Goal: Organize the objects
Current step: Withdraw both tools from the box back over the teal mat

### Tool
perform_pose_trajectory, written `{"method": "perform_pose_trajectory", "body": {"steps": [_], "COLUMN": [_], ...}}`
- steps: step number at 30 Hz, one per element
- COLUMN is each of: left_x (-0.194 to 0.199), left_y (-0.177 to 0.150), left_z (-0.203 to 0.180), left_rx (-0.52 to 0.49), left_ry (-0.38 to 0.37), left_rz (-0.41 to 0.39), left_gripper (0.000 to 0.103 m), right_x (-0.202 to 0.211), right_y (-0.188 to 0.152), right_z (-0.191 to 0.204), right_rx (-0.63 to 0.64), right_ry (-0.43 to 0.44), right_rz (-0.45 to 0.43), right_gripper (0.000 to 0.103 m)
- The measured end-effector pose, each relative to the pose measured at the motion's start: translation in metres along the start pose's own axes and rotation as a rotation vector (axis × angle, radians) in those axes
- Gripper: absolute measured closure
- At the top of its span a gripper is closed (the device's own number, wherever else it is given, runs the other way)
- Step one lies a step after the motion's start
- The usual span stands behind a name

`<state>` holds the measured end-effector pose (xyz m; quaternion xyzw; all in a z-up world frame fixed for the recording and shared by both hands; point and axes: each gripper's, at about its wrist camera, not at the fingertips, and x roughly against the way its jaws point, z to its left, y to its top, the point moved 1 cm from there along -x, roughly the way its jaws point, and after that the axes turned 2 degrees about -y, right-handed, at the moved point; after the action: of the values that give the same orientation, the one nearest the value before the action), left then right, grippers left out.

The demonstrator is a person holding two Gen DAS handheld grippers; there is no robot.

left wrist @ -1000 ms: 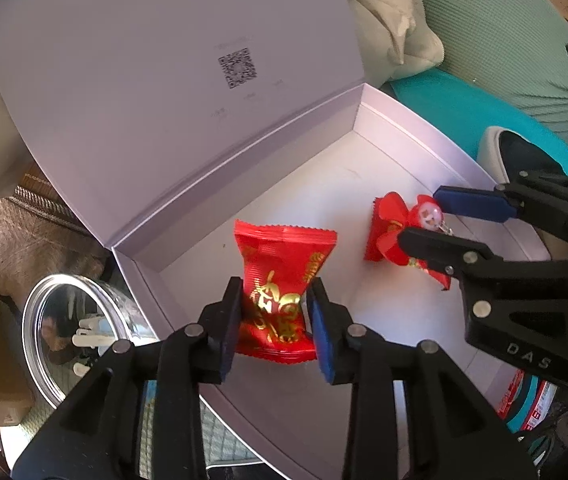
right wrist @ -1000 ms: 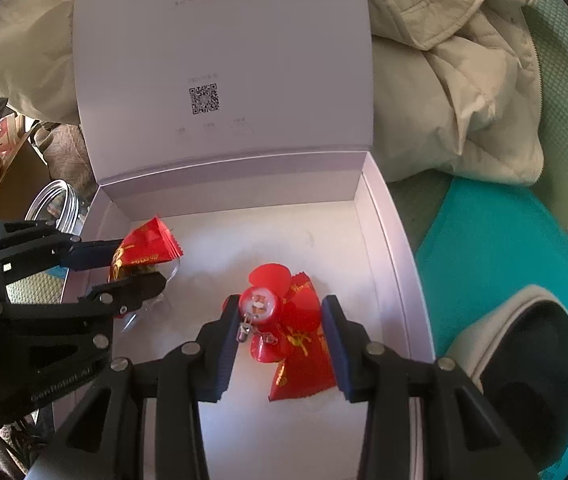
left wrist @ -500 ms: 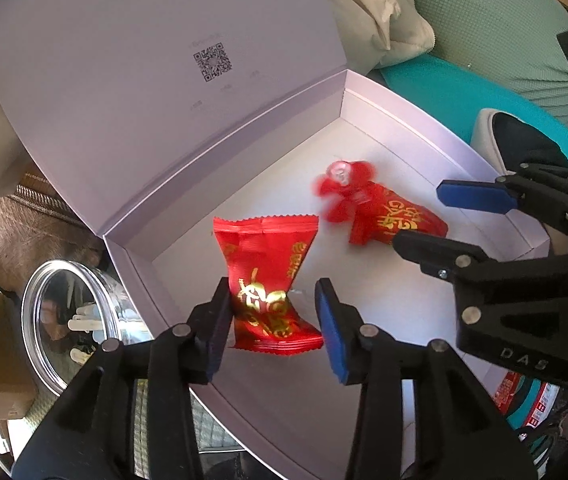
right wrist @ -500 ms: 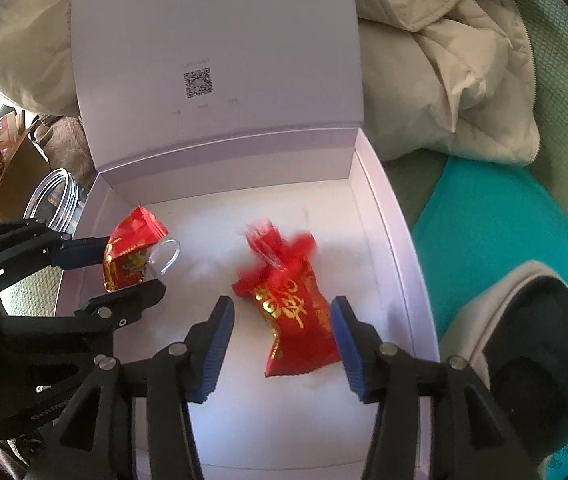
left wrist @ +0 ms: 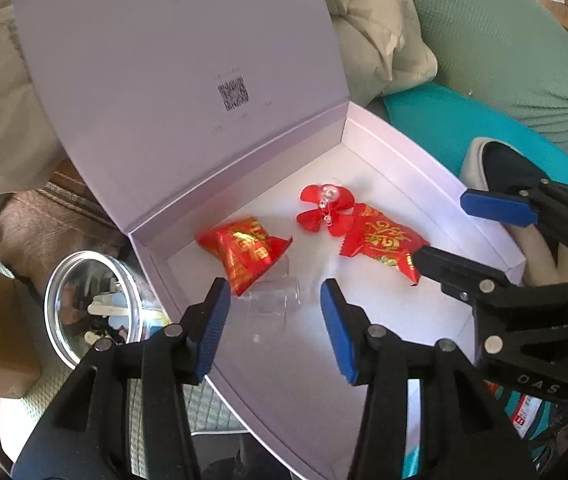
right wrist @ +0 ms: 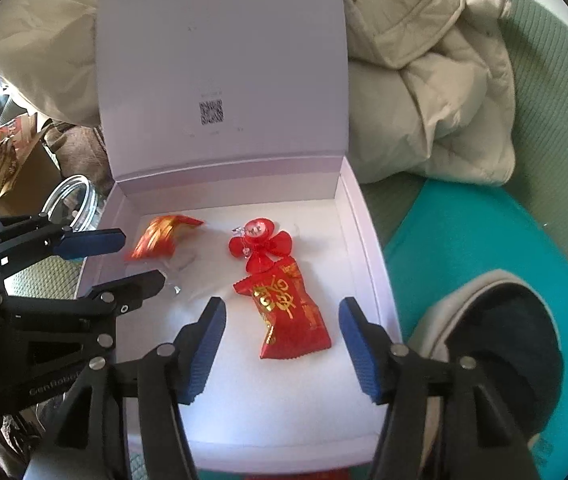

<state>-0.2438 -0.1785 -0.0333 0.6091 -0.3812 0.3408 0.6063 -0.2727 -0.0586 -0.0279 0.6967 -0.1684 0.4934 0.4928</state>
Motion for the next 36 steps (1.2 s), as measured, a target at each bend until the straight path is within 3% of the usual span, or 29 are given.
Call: {"method": "perform_pose_trajectory", "body": {"steps": [4, 18, 26, 30, 36], "left_x": [0.025, 0.118, 0.160, 0.187, 0.225], "left_y": [-0.001, -0.013, -0.040, -0.058, -0.087], "left_z": [-0.002, -0.009, -0.015, -0.023, -0.044], "left_rx": [0.018, 0.026, 0.065, 0.080, 0.125], "left_ry": [0.041, 0.077, 0.079, 0.122, 0.139], "left_rz": [-0.057, -0.203, -0.247, -0.283, -0.345], "left_gripper": [0.051, 0.037, 0.036, 0.033, 0.028], "right_x": [0.019, 0.109, 0.147, 0.171, 0.217], "right_y": [-0.001, 0.002, -0.010, -0.021, -0.052], "right_z": [0.001, 0.011, 0.022, 0.026, 0.032], "right_rx": [0.003, 0.040, 0.066, 0.063, 0.093], "right_ry": [0.006, -0.001, 0.031, 0.030, 0.045], "right_rz": [-0.028, -0.197, -0.254, -0.302, -0.364], "right_gripper": [0.039, 0.035, 0.032, 0.032, 0.029]}}
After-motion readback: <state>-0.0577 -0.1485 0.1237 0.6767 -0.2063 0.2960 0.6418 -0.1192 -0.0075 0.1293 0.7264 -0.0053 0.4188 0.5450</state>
